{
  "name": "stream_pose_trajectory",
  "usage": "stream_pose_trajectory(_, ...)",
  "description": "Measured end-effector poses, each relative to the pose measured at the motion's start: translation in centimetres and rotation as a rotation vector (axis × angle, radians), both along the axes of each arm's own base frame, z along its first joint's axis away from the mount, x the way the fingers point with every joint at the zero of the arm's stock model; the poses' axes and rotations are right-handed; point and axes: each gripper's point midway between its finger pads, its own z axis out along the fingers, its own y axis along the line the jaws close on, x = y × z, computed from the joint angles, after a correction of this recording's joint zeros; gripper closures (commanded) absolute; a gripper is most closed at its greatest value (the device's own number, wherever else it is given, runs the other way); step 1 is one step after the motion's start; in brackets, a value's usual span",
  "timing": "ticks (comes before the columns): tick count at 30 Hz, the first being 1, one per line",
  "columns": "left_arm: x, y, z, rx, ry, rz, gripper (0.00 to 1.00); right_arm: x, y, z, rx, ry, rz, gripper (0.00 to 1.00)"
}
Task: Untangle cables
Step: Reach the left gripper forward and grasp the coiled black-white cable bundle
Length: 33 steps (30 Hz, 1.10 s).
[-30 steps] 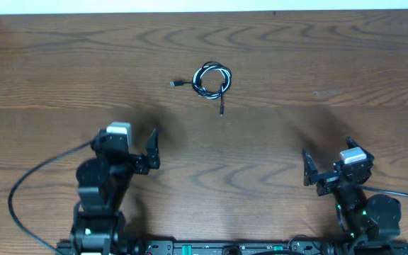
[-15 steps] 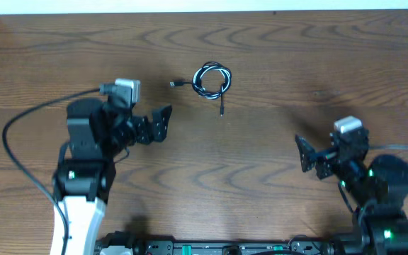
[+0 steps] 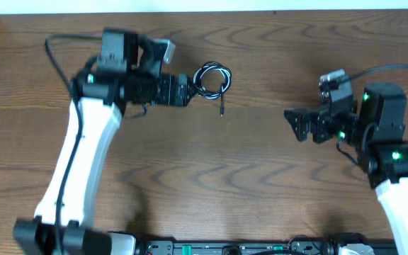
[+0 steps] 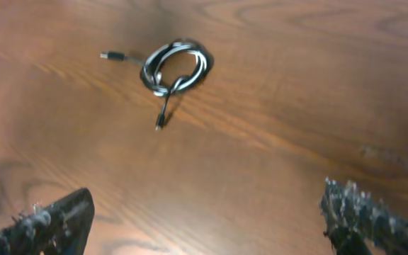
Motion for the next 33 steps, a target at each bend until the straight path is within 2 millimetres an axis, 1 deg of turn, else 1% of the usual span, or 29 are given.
stream_pose_trajectory(2, 1.9, -0.3, 0.9, -0.001, -0.057, -0.012, 0.02, 0.4, -0.1, 0.3, 0.001, 0.002, -0.004, 0.01)
stream_pose_trajectory(4, 3.3, -0.6, 1.7, -0.007, -0.115, -0.018, 0.01, 0.3, -0.1, 0.4, 0.002, 0.006, -0.004, 0.01)
stream_pose_trajectory(5, 3.8, -0.7, 2.0, -0.013, -0.142, -0.024, 0.07, 0.2, -0.1, 0.3, 0.002, 0.012, -0.004, 0.01)
stream_pose_trajectory(8, 5.2, -1.8, 2.8, -0.029, -0.224, -0.062, 0.11, -0.2, -0.1, -0.1, 0.003, 0.038, -0.003, 0.01)
stream_pose_trajectory(10, 5.9, -2.9, 2.6, -0.025, -0.261, -0.110, 0.11, -0.4, -0.1, -0.3, 0.003, 0.049, -0.002, 0.01)
stream_pose_trajectory(11, 6.1, -3.6, 2.1, -0.018, -0.266, -0.137, 0.11, -0.4, -0.1, -0.4, 0.003, 0.055, -0.002, 0.01)
stream_pose_trajectory(12, 6.3, -4.3, 1.4, -0.008, -0.266, -0.162, 0.11, -0.5, -0.1, -0.5, 0.002, 0.060, -0.002, 0.01)
stream_pose_trajectory(14, 6.5, -5.9, -1.0, 0.025, -0.236, -0.204, 0.11, -0.5, -0.1, -0.5, 0.003, 0.061, -0.002, 0.01)
stream_pose_trajectory(15, 6.5, -6.6, -2.3, 0.043, -0.216, -0.221, 0.11, -0.6, -0.1, -0.5, 0.003, 0.062, -0.002, 0.03)
stream_pose_trajectory(16, 6.5, -7.3, -3.8, 0.068, -0.191, -0.237, 0.13, -0.5, -0.1, -0.5, 0.002, 0.062, -0.002, 0.04)
stream_pose_trajectory(17, 6.5, -8.2, -5.9, 0.104, -0.161, -0.256, 0.16, -0.6, -0.1, -0.5, 0.004, 0.063, -0.003, 0.08)
stream_pose_trajectory(18, 6.5, -8.3, -6.4, 0.113, -0.153, -0.259, 0.17, -0.6, -0.1, -0.5, 0.004, 0.063, -0.003, 0.09)
stream_pose_trajectory(19, 6.5, -8.9, -7.9, 0.147, -0.134, -0.271, 0.19, -0.6, -0.1, -0.5, 0.004, 0.064, -0.003, 0.13)
stream_pose_trajectory(21, 6.4, -9.5, -10.4, 0.209, -0.104, -0.281, 0.20, -0.6, -0.1, -0.5, 0.005, 0.065, -0.003, 0.19)
stream_pose_trajectory(22, 6.4, -9.7, -11.4, 0.239, -0.094, -0.284, 0.21, -0.6, -0.1, -0.6, 0.006, 0.067, -0.004, 0.20)
stream_pose_trajectory(23, 6.4, -9.9, -12.2, 0.265, -0.087, -0.285, 0.23, -0.7, -0.1, -0.6, 0.006, 0.071, -0.005, 0.21)
stream_pose_trajectory(25, 6.5, -10.3, -13.9, 0.314, -0.077, -0.287, 0.24, -0.8, -0.1, -0.7, 0.006, 0.078, -0.006, 0.23)
stream_pose_trajectory(30, 7.6, -10.7, -17.4, 0.391, -0.070, -0.248, 0.25, -1.0, -0.1, -1.0, 0.005, 0.094, -0.006, 0.24)
stream_pose_trajectory(33, 9.0, -10.9, -18.7, 0.397, -0.090, -0.203, 0.37, -1.2, -0.1, -1.1, 0.005, 0.105, -0.006, 0.25)
